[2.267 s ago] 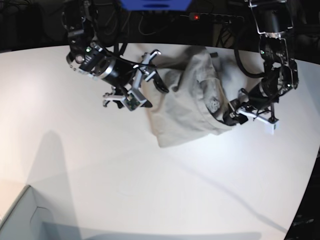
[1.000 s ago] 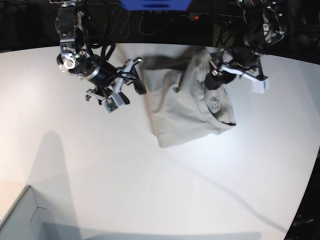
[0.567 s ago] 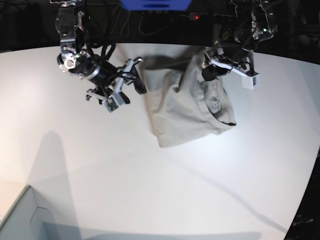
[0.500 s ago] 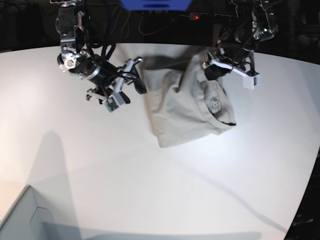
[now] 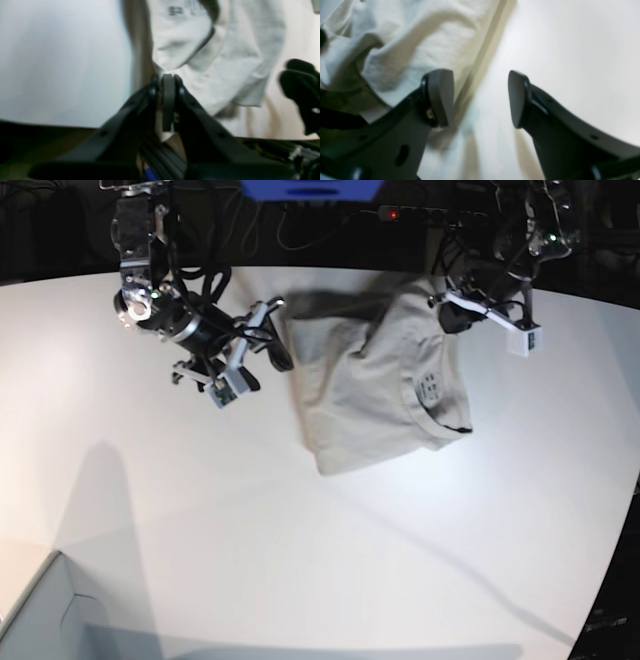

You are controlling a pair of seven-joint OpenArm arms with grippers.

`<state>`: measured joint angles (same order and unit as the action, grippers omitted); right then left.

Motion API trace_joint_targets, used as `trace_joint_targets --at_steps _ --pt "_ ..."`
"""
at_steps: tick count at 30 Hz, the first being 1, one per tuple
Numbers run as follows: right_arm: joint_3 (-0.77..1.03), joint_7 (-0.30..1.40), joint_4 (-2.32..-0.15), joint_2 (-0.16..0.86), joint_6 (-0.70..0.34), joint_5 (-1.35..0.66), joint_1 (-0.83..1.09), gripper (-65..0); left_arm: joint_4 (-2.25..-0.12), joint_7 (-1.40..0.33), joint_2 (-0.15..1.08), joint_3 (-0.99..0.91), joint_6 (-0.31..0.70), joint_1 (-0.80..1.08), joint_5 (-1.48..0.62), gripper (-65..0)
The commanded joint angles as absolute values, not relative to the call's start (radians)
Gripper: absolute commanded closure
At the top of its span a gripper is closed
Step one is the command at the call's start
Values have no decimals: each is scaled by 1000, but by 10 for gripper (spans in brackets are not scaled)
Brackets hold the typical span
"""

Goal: Layout the t-shirt on the table in an organized manner, then fold the t-shirt properly

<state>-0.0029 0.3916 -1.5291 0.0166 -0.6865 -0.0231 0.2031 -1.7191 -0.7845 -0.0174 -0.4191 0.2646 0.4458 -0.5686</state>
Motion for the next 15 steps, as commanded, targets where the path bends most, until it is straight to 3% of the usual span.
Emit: trace_joint_targets --at_steps 1,9,15 --pt "-5 366 -1549 13 -698 -38 199 -344 -1730 -776 -15 -418 272 446 -584 0" --pt "-73 371 -1664 8 -698 -42 249 -343 -1662 -765 18 -420 272 429 -576 0" --pt "-150 366 -1616 8 -698 -38 259 -343 -1639 -765 45 -420 274 432 -578 0"
